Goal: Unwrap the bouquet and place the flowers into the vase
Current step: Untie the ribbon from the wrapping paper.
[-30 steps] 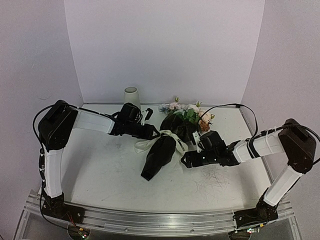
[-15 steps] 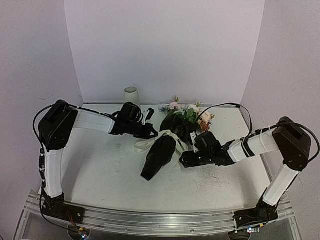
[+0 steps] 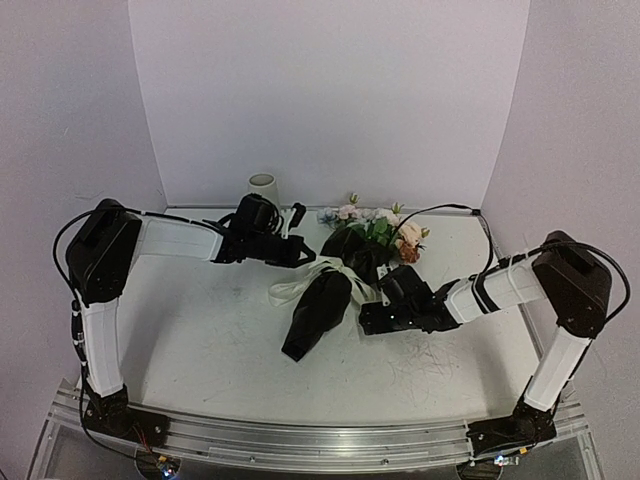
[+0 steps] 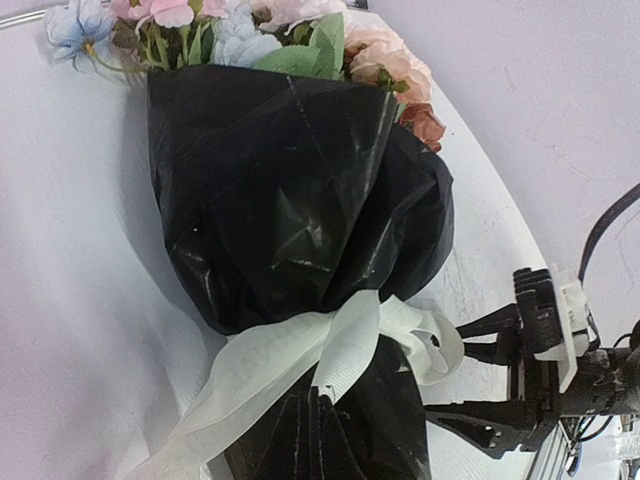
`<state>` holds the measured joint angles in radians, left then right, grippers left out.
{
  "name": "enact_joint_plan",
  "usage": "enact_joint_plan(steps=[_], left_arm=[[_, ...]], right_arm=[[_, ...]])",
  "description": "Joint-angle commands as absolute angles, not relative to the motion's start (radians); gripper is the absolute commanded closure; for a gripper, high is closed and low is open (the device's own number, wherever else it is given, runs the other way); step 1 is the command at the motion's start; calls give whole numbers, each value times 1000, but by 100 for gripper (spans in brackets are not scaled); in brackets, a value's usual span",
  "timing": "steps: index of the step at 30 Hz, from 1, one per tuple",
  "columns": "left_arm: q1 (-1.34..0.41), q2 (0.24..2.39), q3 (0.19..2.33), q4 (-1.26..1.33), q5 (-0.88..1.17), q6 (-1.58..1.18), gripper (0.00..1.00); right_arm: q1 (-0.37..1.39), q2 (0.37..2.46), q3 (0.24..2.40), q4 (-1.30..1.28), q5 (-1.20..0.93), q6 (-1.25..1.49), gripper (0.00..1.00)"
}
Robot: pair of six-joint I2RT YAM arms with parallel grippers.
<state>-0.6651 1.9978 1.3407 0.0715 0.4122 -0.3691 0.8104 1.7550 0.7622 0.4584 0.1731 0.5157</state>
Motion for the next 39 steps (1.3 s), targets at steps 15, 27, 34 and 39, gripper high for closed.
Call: enact_joint_plan(steps=[15,27,34,39], left_arm=[[-667,1927,1354,105,370,-383,100],[-666,1893,1316,103,277,-378,100],[-663,1869,1295,98,227,-366,100],[-663,1856,1285,86,198,-359,100]], right_arm=[[844,1930,953,312,328,536,42],[843,1898,904,227,488,579,93],[841,1816,847,224,514,617,100],[821,1768,823,221,507,637,100]])
